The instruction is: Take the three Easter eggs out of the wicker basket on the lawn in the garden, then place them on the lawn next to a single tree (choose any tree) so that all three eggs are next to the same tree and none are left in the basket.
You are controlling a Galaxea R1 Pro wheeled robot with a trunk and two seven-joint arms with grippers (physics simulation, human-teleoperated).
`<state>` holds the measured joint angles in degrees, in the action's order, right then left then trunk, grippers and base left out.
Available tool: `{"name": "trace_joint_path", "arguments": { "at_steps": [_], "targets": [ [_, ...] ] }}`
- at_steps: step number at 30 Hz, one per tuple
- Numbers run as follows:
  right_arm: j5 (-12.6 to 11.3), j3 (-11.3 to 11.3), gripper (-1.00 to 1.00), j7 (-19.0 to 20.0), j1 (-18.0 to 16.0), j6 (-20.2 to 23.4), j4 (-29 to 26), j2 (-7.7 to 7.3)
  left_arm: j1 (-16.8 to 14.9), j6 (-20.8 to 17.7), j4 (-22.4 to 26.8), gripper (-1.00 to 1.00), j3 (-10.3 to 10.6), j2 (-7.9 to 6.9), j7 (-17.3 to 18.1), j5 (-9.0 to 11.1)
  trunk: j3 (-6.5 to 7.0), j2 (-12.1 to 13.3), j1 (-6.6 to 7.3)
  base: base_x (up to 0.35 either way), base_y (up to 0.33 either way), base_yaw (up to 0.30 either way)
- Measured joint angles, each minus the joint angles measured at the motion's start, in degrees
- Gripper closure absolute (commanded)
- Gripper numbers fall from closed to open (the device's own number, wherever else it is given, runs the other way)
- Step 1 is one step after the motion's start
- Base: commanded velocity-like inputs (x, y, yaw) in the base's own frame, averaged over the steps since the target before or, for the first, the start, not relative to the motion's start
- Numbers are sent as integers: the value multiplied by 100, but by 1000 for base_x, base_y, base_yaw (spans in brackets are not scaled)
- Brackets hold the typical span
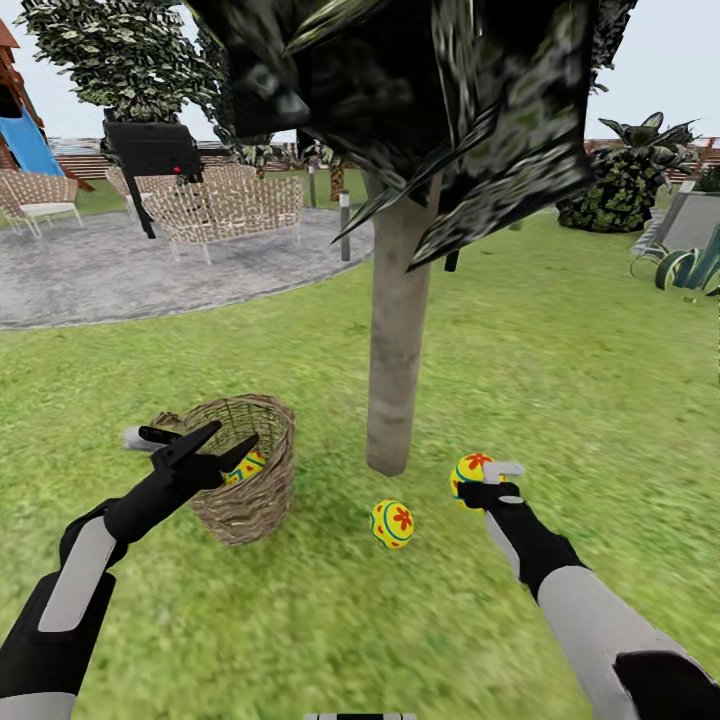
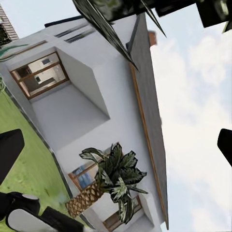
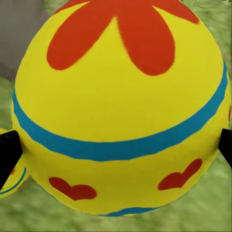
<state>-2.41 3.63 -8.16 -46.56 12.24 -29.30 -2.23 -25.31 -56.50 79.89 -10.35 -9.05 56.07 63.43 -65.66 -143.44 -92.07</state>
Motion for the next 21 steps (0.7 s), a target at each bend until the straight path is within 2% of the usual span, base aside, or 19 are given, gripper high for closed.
{"name": "trace_joint_path", "arguments": {
  "at_steps": [1, 2, 4, 6, 8, 10, 11, 13, 16, 18, 20, 21],
  "targets": [
    [4, 10, 100, 4, -316, -367, 629, 13, 0, 0, 1, -100, 4, 12, 1, -1, 0, 0, 0, 0, -5, 0],
    [-3, 14, 100, 4, -472, -556, 891, 23, 0, -1, 5, -100, 6, 16, 1, 1, 0, 0, 0, 0, -3, 0],
    [-23, -13, 100, -4, -609, -628, 1105, 42, 1, 1, 10, -100, 29, 20, -1, -7, -22, -1, -3, 0, -1, 0],
    [39, -65, 100, -19, -717, -637, 1272, 107, 2, 9, 12, -100, 310, 18, -13, -12, -67, -4, -8, 0, 0, 0],
    [19, -47, 100, -6, -852, -626, 1467, 137, 2, 11, -16, -100, 448, 23, -94, -24, -111, -7, -13, 0, 0, 0],
    [31, -57, 100, -2, -888, -607, 1494, 169, 4, 12, -52, -100, 580, 27, -382, -29, -155, -9, -18, 0, 0, 0],
    [40, -45, 100, -8, -893, -600, 1519, 248, 11, 12, -60, -100, 624, 49, -565, -27, -177, -10, -21, 0, 0, 0],
    [183, 15, 100, 29, -895, -603, 1561, 391, 27, 12, -71, -100, 655, 207, -808, -31, -222, -13, -26, 0, 0, 0],
    [346, 87, 100, 48, -896, -605, 1528, 431, 43, 10, -84, -100, 724, 326, -1297, -33, -288, -17, -34, 0, 0, 0],
    [358, 183, 100, 67, -897, -605, 1499, 438, 45, 17, -126, -100, 1052, 333, -1413, -27, -333, -20, -39, 0, 0, 0],
    [335, 441, 100, 62, -897, -603, 1477, 440, 45, 20, -270, -100, 1160, 335, -1444, -18, -377, -22, -44, 0, 0, 0],
    [329, 496, 100, 55, -897, -597, 1454, 440, 44, 19, -296, -100, 1174, 335, -1448, -9, -399, -24, -47, 0, 0, 0]
  ]
}}
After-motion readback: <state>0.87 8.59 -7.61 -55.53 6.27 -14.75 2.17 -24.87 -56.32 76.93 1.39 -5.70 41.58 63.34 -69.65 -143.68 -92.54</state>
